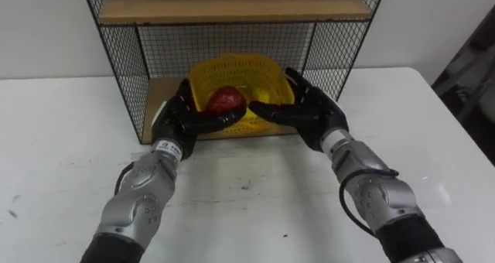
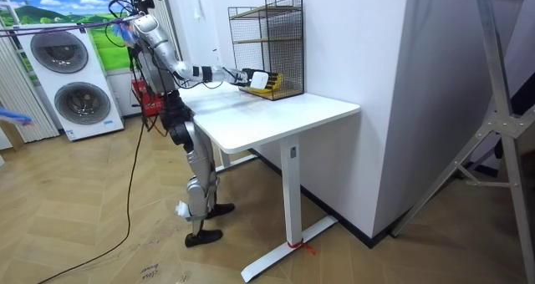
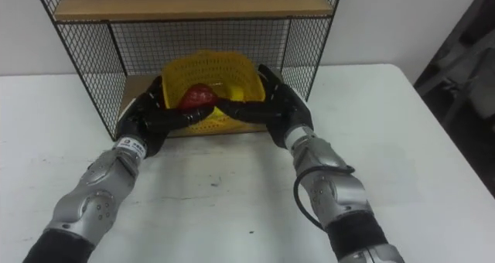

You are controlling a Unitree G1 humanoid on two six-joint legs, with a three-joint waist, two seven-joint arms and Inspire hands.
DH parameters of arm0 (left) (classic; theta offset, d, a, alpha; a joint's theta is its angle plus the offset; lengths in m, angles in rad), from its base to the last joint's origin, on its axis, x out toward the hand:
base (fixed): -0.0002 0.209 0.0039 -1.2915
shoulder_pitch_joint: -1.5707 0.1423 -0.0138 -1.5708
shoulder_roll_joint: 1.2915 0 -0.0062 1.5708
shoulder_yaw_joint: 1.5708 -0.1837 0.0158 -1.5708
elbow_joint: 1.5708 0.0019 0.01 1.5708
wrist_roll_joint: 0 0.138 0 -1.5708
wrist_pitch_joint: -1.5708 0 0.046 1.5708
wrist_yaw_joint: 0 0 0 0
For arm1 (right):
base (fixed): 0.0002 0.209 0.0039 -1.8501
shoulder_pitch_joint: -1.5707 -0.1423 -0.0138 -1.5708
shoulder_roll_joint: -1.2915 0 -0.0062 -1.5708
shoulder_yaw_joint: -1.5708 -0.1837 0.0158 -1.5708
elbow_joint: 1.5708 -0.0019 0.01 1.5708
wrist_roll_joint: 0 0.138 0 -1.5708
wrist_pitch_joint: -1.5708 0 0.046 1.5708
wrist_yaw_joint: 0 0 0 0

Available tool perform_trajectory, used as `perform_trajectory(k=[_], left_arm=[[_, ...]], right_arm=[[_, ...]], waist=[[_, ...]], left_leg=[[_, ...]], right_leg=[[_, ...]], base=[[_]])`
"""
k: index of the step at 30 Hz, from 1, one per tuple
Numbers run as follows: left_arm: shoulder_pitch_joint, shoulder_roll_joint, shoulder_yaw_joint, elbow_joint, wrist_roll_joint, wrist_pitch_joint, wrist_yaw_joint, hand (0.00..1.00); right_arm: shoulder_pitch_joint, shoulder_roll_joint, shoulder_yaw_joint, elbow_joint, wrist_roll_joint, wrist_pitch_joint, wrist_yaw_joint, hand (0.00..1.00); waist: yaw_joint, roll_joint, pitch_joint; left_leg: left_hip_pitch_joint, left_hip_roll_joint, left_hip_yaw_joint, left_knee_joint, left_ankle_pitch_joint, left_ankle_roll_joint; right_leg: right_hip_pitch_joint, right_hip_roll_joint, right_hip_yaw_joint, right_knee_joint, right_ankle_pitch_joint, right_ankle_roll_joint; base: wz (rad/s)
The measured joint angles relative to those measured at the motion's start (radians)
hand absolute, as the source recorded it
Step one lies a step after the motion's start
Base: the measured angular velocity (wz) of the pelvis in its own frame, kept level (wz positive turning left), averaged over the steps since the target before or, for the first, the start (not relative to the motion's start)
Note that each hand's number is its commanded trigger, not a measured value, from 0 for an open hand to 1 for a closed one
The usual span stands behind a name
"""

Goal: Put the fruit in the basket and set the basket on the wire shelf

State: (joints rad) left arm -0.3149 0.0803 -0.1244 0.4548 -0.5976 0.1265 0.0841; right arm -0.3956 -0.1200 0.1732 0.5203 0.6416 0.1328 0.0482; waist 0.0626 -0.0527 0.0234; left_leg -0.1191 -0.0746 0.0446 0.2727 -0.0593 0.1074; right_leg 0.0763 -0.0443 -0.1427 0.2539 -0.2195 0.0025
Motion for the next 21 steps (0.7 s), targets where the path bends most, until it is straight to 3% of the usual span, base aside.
perform_trajectory(k=[1, 7, 17, 21], left_arm=[[0.0, 0.0, 0.001, 0.001, -0.001, 0.011, 0.002, 0.0], [-0.009, -0.023, 0.028, 0.01, 0.0, 0.065, 0.022, 0.0], [-0.039, -0.021, 0.038, 0.076, 0.002, 0.084, 0.022, 0.0], [-0.039, -0.019, 0.039, 0.082, 0.002, 0.094, 0.022, 0.0]], right_arm=[[-0.012, 0.004, 0.001, 0.018, 0.004, 0.001, -0.003, 0.0], [-0.02, 0.016, 0.0, 0.027, 0.061, 0.045, -0.044, 0.0], [-0.025, 0.022, -0.001, 0.098, 0.186, 0.066, -0.055, 0.0], [-0.025, 0.023, -0.001, 0.117, 0.179, 0.067, -0.047, 0.0]], waist=[[-0.001, 0.003, 0.0013], [0.0, 0.021, -0.0083], [-0.007, 0.027, -0.0062], [-0.009, 0.035, -0.0012]], left_leg=[[0.008, 0.0, -0.001, 0.0, 0.0, -0.001], [0.03, -0.002, -0.006, -0.006, -0.003, -0.004], [0.065, -0.004, -0.02, -0.004, 0.0, -0.01], [0.08, -0.004, -0.024, -0.007, 0.0, -0.011]], right_leg=[[0.009, 0.0, -0.001, -0.001, 0.0, 0.0], [0.029, 0.0, 0.0, 0.002, -0.007, 0.0], [0.072, 0.003, -0.015, -0.011, -0.006, -0.007], [0.094, 0.004, -0.023, -0.02, -0.004, -0.007]], base=[[0.05], [0.0], [0.04], [0.05]])
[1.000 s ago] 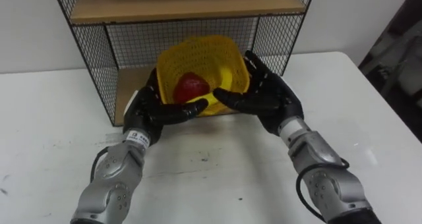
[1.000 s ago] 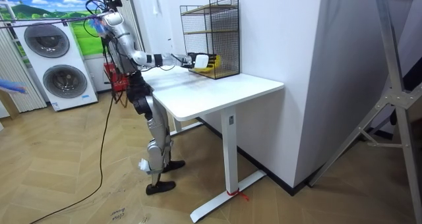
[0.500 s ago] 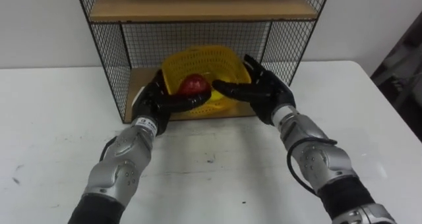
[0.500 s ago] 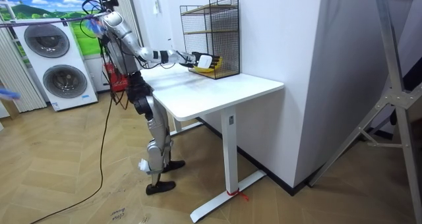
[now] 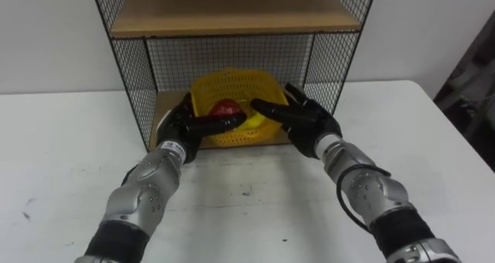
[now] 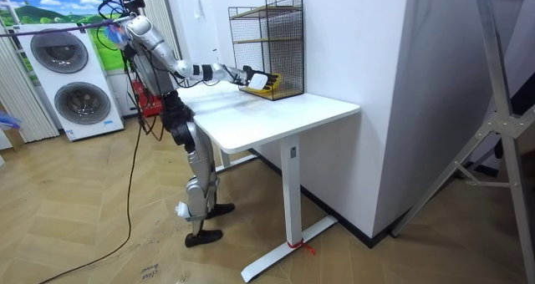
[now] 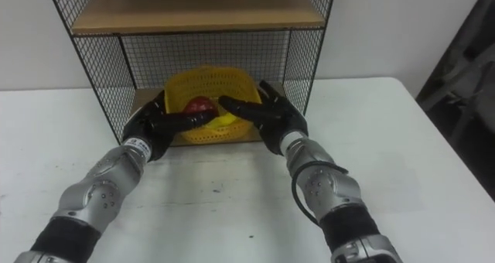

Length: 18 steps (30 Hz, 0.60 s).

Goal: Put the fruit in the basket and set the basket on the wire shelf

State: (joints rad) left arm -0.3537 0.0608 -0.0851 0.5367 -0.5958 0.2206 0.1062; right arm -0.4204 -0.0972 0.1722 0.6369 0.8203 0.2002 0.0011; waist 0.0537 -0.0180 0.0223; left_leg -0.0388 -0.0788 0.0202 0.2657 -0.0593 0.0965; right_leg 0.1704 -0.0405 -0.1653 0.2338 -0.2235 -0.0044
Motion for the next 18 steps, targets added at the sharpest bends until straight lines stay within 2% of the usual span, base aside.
perform_trajectory(k=[3, 4, 13, 16, 18], left_arm=[[0.001, 0.0, 0.001, 0.024, 0.004, -0.002, -0.002, 0.0], [0.005, 0.0, 0.002, 0.026, 0.007, -0.002, -0.001, 0.0], [0.017, 0.002, 0.004, 0.026, 0.012, 0.0, 0.0, 0.0], [0.026, 0.004, 0.004, 0.026, 0.018, 0.0, -0.001, 0.0], [0.028, 0.004, 0.004, 0.026, 0.02, 0.0, -0.001, 0.0]], right_arm=[[0.003, 0.012, 0.001, 0.077, -0.007, -0.004, 0.018, 0.0], [0.004, 0.011, -0.001, 0.094, -0.006, -0.016, 0.025, 0.0], [0.023, 0.014, -0.009, 0.105, -0.007, -0.028, 0.047, 0.0], [0.044, 0.013, -0.01, 0.105, -0.036, -0.034, 0.07, 0.0], [0.052, 0.013, -0.015, 0.105, -0.043, -0.036, 0.08, 0.0]], waist=[[-0.001, 0.002, 0.0014], [-0.003, 0.008, -0.0011], [-0.016, 0.014, -0.0047], [-0.022, 0.016, -0.0121], [-0.023, 0.017, -0.0142]], left_leg=[[0.02, -0.001, -0.003, -0.008, 0.001, -0.002], [0.021, 0.0, -0.004, -0.008, 0.001, -0.002], [0.034, 0.001, -0.01, -0.014, 0.004, -0.007], [0.036, 0.001, -0.01, -0.015, 0.004, -0.007], [0.038, 0.001, -0.01, -0.015, 0.004, -0.007]], right_leg=[[0.021, 0.001, -0.001, -0.006, 0.0, -0.001], [0.025, 0.003, 0.0, -0.013, 0.001, 0.002], [0.046, 0.007, -0.004, -0.033, 0.013, -0.001], [0.047, 0.007, -0.004, -0.034, 0.013, -0.001], [0.048, 0.007, -0.004, -0.034, 0.013, -0.001]], base=[[0.0], [0.0], [0.02], [0.0], [0.0]])
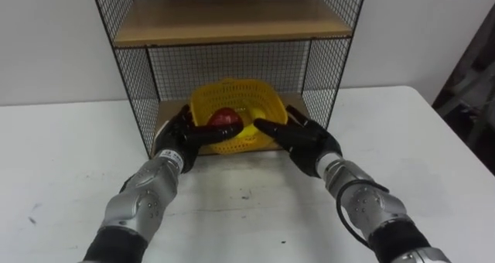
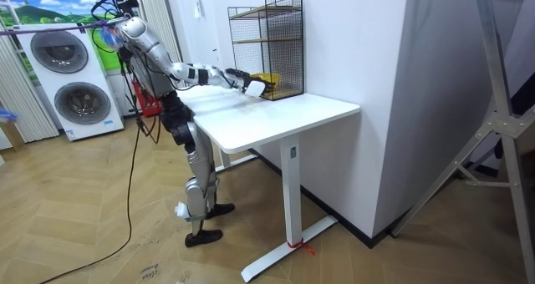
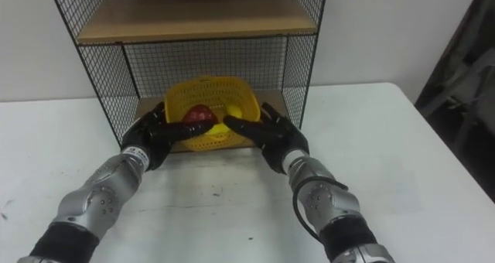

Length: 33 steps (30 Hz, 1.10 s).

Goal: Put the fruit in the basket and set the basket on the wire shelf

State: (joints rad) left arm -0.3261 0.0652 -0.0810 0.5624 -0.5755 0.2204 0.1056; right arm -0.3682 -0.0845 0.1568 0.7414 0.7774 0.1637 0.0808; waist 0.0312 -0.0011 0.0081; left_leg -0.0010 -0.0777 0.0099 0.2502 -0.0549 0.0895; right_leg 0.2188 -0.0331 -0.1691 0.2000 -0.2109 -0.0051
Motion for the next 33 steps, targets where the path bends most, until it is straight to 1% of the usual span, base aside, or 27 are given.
perform_trajectory(k=[5, 8, 10, 14, 16, 21, 23, 27, 30, 33], left_arm=[[0.006, 0.001, 0.001, 0.0, -0.002, 0.0, 0.0, 0.0], [0.01, 0.006, 0.005, 0.0, -0.004, 0.0, 0.0, 0.0], [0.014, 0.007, 0.019, 0.0, -0.022, 0.0, 0.001, 0.0], [0.014, 0.009, 0.044, 0.0, -0.022, 0.0, 0.002, 0.0], [0.014, 0.014, 0.05, 0.0, -0.022, 0.0, 0.003, 0.0], [0.014, 0.016, 0.074, 0.0, -0.021, 0.0, 0.001, 0.0], [0.014, 0.019, 0.085, 0.0, -0.021, 0.0, 0.001, 0.0], [0.014, 0.029, 0.12, -0.009, -0.021, 0.0, 0.001, 0.0], [0.014, 0.038, 0.12, -0.034, -0.022, 0.005, 0.001, 0.0], [0.013, 0.04, 0.136, -0.07, -0.021, 0.012, -0.001, 0.0]], right_arm=[[0.017, -0.001, -0.018, 0.0, -0.002, 0.0, 0.006, 0.0], [0.031, -0.006, -0.026, 0.0, -0.002, 0.0, 0.014, 0.0], [0.045, -0.019, -0.03, 0.0, -0.002, 0.0, 0.032, 0.0], [0.058, -0.03, -0.033, 0.0, -0.002, 0.0, 0.043, 0.0], [0.06, -0.036, -0.033, 0.0, -0.004, 0.001, 0.055, 0.0], [0.06, -0.049, -0.035, 0.0, -0.038, 0.004, 0.084, 0.0], [0.06, -0.048, -0.05, 0.0, -0.035, 0.013, 0.089, 0.0], [0.059, -0.052, -0.115, -0.002, -0.033, 0.025, 0.094, 0.0], [0.051, -0.059, -0.123, -0.003, -0.034, 0.042, 0.098, 0.0], [0.035, -0.058, -0.129, -0.003, -0.039, 0.056, 0.098, 0.0]], waist=[[0.001, 0.0, -0.0002], [0.0, 0.002, -0.0021], [0.0, 0.003, -0.0021], [0.0, 0.005, -0.0032], [0.0, 0.008, -0.0044], [0.001, 0.012, -0.0074], [0.001, 0.013, -0.0082], [-0.002, 0.014, -0.0102], [-0.008, 0.012, -0.011], [-0.01, 0.008, -0.0137]], left_leg=[[0.008, 0.0, 0.0, 0.001, 0.001, -0.001], [0.009, 0.0, 0.001, -0.001, 0.001, -0.001], [0.009, 0.0, 0.0, 0.002, 0.001, -0.001], [0.01, 0.0, 0.0, 0.003, 0.001, -0.001], [0.01, 0.0, 0.0, 0.001, 0.001, -0.001], [0.011, 0.0, 0.001, 0.001, 0.001, -0.001], [0.012, 0.001, 0.001, 0.002, 0.001, -0.001], [0.012, 0.001, 0.001, 0.001, 0.001, -0.002], [0.011, 0.0, 0.001, -0.004, 0.001, -0.002], [0.011, 0.0, 0.001, -0.007, 0.003, -0.005]], right_leg=[[0.006, 0.0, 0.002, 0.002, -0.001, -0.001], [0.007, 0.0, 0.002, 0.001, -0.001, -0.001], [0.008, 0.0, 0.002, 0.001, -0.001, -0.002], [0.008, 0.001, 0.003, 0.001, -0.001, -0.002], [0.007, 0.0, 0.004, 0.003, -0.001, -0.002], [0.007, 0.0, 0.004, 0.004, -0.003, -0.002], [0.007, 0.0, 0.005, 0.005, -0.002, -0.003], [0.006, -0.001, 0.004, 0.006, -0.003, -0.003], [0.006, -0.001, 0.003, 0.006, -0.004, -0.002], [0.002, -0.002, 0.004, 0.006, -0.004, -0.002]], base=[[0.0], [0.0], [0.0], [0.0], [0.0], [0.0], [0.0], [0.0], [0.0], [0.0]])
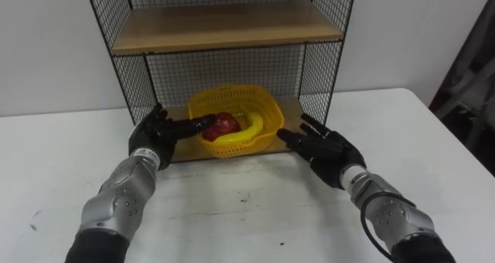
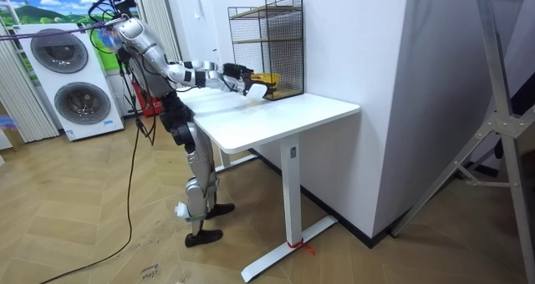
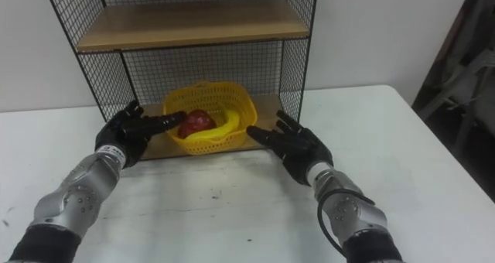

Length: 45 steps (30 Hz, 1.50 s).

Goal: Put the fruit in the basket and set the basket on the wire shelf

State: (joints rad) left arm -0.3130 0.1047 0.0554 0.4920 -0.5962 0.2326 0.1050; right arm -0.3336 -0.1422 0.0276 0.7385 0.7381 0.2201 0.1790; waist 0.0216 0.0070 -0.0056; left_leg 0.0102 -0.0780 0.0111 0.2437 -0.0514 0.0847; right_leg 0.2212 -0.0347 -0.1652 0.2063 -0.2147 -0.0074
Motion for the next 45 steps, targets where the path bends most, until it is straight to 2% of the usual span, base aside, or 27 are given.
perform_trajectory(k=[11, 20, 24, 26, 29, 34, 37, 40, 45], left_arm=[[-0.007, 0.0, 0.024, -0.103, -0.038, 0.003, -0.001, 0.0], [-0.007, 0.0, 0.041, -0.126, -0.004, 0.004, -0.038, 0.0], [-0.001, 0.0, 0.033, -0.136, 0.021, 0.002, -0.04, 0.0], [0.017, 0.0, 0.017, -0.161, 0.054, 0.002, -0.042, 0.0], [0.061, -0.002, -0.01, -0.23, 0.089, 0.002, -0.046, 0.0], [0.131, -0.006, -0.041, -0.336, 0.108, 0.0, -0.049, 0.0], [0.188, -0.004, -0.036, -0.4, 0.106, -0.008, -0.049, 0.0], [0.231, -0.006, -0.034, -0.471, 0.136, -0.015, -0.048, 0.0], [0.241, -0.007, -0.031, -0.533, 0.167, -0.041, -0.059, 0.0]], right_arm=[[-0.02, -0.004, -0.009, -0.012, -0.003, 0.014, 0.01, 0.0], [-0.031, -0.013, -0.012, -0.056, -0.12, 0.022, 0.021, 0.0], [-0.029, -0.013, -0.011, -0.122, -0.141, 0.019, 0.021, 0.0], [-0.026, -0.013, -0.01, -0.162, -0.15, 0.019, 0.021, 0.0], [-0.01, -0.013, -0.008, -0.243, -0.154, 0.013, 0.021, 0.0], [0.108, -0.012, -0.008, -0.419, -0.182, -0.006, 0.01, 0.0], [0.192, -0.011, -0.012, -0.52, -0.186, -0.007, 0.005, 0.0], [0.234, -0.011, -0.013, -0.595, -0.236, -0.015, 0.003, 0.0], [0.249, -0.008, -0.013, -0.678, -0.302, -0.022, -0.003, 0.0]], waist=[[0.01, -0.003, -0.0009], [0.009, -0.004, -0.0005], [0.009, -0.011, 0.0042], [0.012, -0.016, 0.0073], [0.011, -0.03, 0.0068], [0.011, -0.049, 0.0023], [0.01, -0.056, -0.0009], [0.01, -0.053, 0.0005], [0.012, -0.04, 0.0062]], left_leg=[[-0.005, 0.002, 0.007, -0.007, 0.003, -0.003], [-0.006, 0.002, 0.007, -0.009, 0.004, -0.004], [-0.006, 0.004, 0.009, -0.011, 0.005, -0.006], [-0.006, 0.005, 0.011, -0.014, 0.006, -0.007], [-0.008, 0.006, 0.013, -0.025, 0.013, -0.009], [0.003, 0.008, 0.012, -0.026, 0.013, -0.009], [0.003, 0.012, 0.012, -0.025, 0.013, -0.009], [0.001, 0.012, 0.012, -0.024, 0.013, -0.01], [-0.002, 0.012, 0.012, -0.026, 0.012, -0.01]], right_leg=[[-0.014, 0.0, 0.007, 0.001, 0.001, -0.001], [-0.015, 0.001, 0.007, 0.001, 0.001, -0.001], [-0.016, 0.003, 0.01, -0.002, 0.002, -0.002], [-0.019, 0.003, 0.013, -0.003, 0.001, -0.001], [-0.027, 0.004, 0.016, -0.003, 0.006, -0.008], [-0.01, 0.007, 0.013, -0.011, 0.008, -0.012], [-0.006, 0.011, 0.014, -0.02, 0.008, -0.005], [-0.008, 0.012, 0.014, -0.02, 0.006, -0.004], [-0.012, 0.012, 0.014, -0.021, 0.007, -0.004]], base=[[-0.02], [0.0], [-0.01], [-0.05], [-0.03], [0.0], [0.0], [0.0], [0.0]])
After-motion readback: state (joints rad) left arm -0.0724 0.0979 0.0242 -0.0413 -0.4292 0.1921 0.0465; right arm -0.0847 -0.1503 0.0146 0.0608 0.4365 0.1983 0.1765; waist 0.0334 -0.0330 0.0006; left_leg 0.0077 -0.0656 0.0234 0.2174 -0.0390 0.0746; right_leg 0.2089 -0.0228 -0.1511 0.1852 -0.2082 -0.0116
